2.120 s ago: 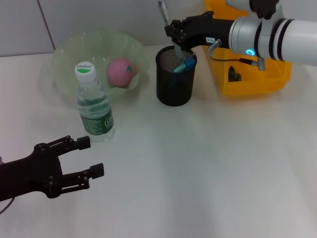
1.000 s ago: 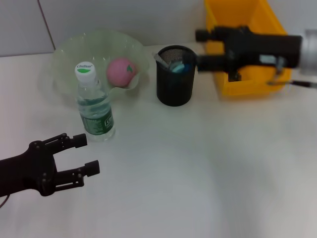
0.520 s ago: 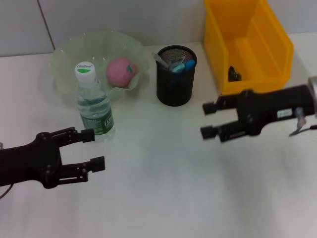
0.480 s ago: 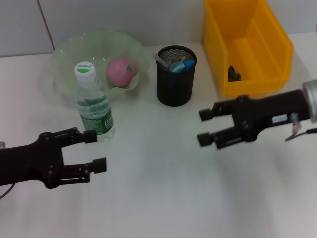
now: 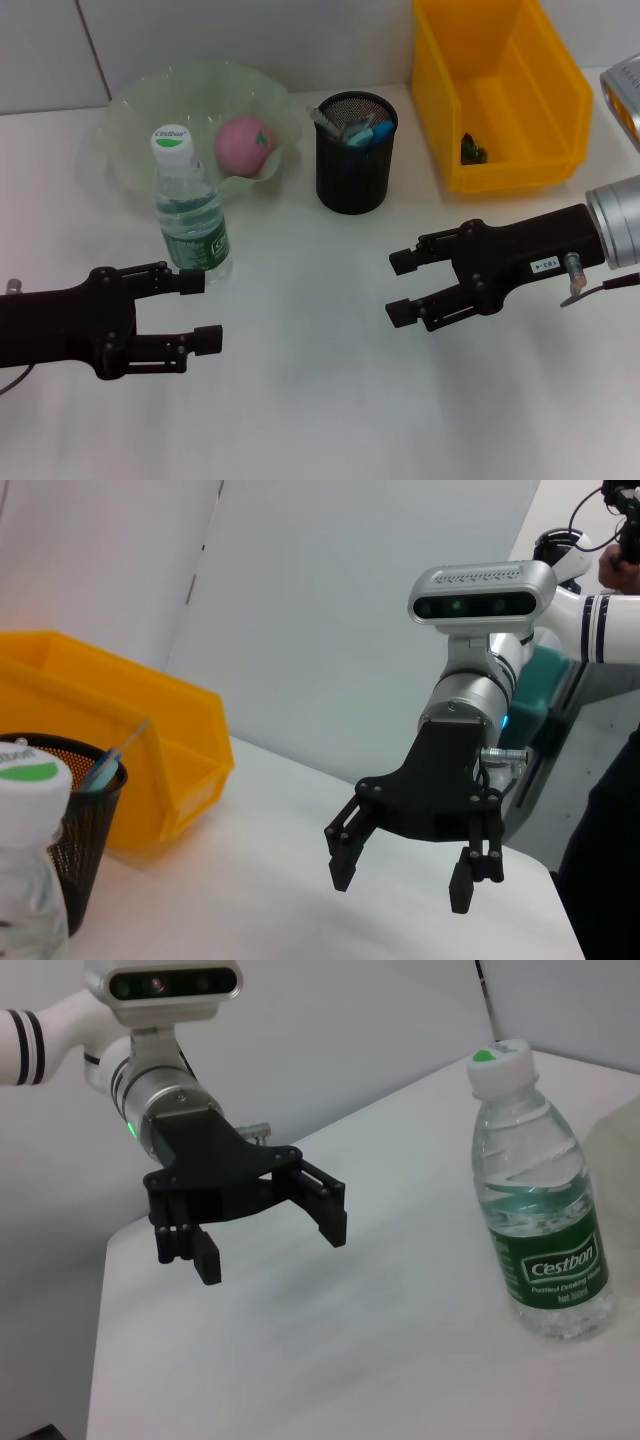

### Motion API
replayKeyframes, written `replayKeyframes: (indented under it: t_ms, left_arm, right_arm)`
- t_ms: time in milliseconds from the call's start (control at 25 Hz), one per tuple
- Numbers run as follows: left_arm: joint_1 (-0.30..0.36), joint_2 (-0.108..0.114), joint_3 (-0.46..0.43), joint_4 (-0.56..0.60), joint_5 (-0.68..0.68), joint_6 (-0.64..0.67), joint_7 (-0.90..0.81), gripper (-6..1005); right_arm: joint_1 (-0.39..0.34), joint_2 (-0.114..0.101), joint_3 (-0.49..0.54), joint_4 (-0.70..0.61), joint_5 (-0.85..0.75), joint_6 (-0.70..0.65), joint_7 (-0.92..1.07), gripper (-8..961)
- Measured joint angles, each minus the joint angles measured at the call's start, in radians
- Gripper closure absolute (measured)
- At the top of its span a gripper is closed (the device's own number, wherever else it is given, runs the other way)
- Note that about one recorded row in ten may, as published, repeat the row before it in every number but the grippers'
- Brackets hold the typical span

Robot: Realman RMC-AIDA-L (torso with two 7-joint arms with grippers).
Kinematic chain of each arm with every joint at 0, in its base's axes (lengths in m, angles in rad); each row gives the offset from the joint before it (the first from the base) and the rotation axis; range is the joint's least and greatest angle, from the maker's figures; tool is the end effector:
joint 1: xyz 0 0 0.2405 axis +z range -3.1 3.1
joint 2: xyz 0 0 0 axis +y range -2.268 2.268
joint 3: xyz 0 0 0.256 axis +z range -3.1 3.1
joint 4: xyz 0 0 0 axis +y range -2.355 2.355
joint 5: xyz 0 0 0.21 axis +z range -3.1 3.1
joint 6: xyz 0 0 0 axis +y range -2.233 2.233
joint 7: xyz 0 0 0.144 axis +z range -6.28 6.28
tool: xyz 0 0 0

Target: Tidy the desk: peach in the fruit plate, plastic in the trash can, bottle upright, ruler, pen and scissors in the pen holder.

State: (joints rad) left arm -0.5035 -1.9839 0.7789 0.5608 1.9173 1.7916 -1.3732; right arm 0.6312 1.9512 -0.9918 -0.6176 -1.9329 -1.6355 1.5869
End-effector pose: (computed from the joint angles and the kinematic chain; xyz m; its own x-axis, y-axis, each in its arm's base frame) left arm -0.2641 0.2966 0.0174 0.7639 0.3715 0.5276 0.3901 -0.9172 0.0809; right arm 0.2349 0.3402 0.0073 0.8542 -0.4161 -0.3119 -0.4144 -0.9070 0.0749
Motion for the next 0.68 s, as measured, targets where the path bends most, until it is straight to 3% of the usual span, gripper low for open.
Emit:
replayKeyframes:
  t_ms: [680]
  left_arm:
    - [-0.009,0.001,0.002,0.021,0.019,0.000,-0.029,159]
  right_arm:
    - [0.000,0.002,-0.003,-0.004,-0.002,0.000,-0.002,136]
